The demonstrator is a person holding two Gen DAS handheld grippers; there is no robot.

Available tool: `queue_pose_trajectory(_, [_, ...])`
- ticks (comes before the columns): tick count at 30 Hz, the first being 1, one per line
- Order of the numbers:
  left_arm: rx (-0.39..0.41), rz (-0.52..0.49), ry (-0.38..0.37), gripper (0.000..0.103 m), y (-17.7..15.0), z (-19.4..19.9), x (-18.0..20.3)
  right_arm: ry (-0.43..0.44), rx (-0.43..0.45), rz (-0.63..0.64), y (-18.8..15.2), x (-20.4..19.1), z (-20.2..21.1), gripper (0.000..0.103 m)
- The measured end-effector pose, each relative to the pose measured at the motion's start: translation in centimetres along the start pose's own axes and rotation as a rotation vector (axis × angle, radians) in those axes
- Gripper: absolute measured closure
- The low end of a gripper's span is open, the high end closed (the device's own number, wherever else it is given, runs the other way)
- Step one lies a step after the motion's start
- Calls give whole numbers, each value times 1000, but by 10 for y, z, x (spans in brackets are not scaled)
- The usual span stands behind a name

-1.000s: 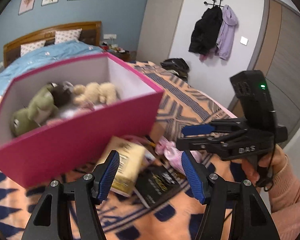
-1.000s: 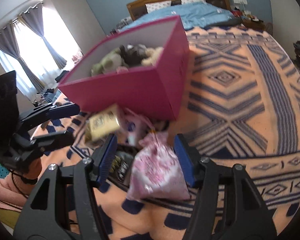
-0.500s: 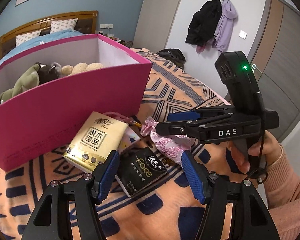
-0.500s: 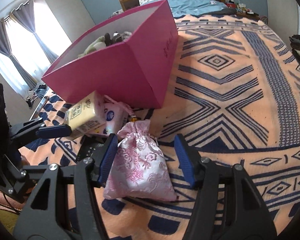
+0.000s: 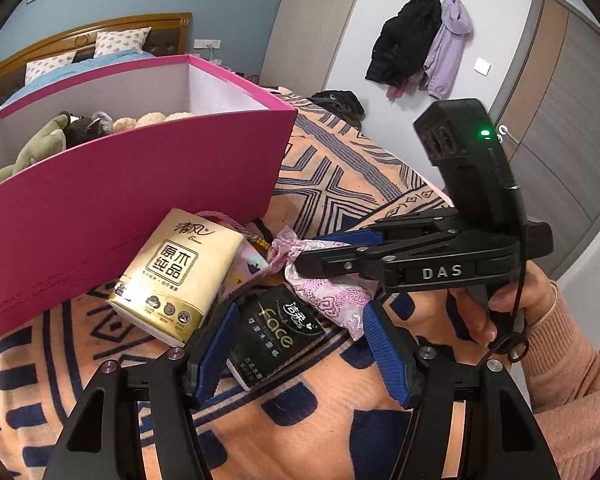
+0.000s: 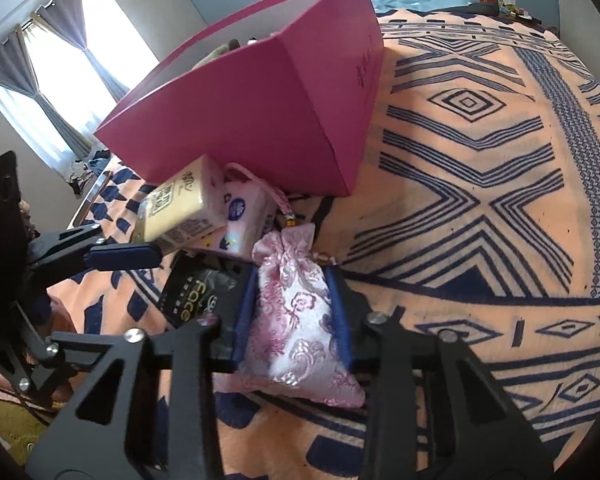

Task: Organize objects
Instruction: 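Lower both grippers onto the pink drawstring pouch and close them, then lift the pink pouch with both grippers and carry it over the box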

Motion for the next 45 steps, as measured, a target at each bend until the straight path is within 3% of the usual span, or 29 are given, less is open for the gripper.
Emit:
queue_pose_trajectory(3, [-2, 2, -12, 37, 0, 0, 1, -16, 32, 17, -2, -4, 11, 74])
queue_pose_trajectory(12, [21, -19, -144, 37, 12, 8, 29, 20, 203, 23, 12, -28, 68, 74])
queue_pose_trajectory(18, [71, -28, -156, 42, 34, 24, 35, 50, 291, 62, 30, -57, 91, 74])
queue_pose_trajectory(23, [108, -41, -131, 59, 51, 36, 32, 78, 340, 90, 49, -71, 99, 74])
queue_pose_trajectory(28, [137, -61, -85, 69, 70, 43, 26, 85, 364, 116, 72, -80, 97, 74])
queue_pose_trajectory(45, [171, -47, 86, 71, 139, 41, -35, 80, 388, 178, 164, -83, 77, 74])
Point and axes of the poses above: each gripper's, at about its wrist camera, not at the fingertips, and z roughly against the way its jaws point, x to its right, y to its top, the point moved 7 cm from there along -z, roughly the way its jaws point
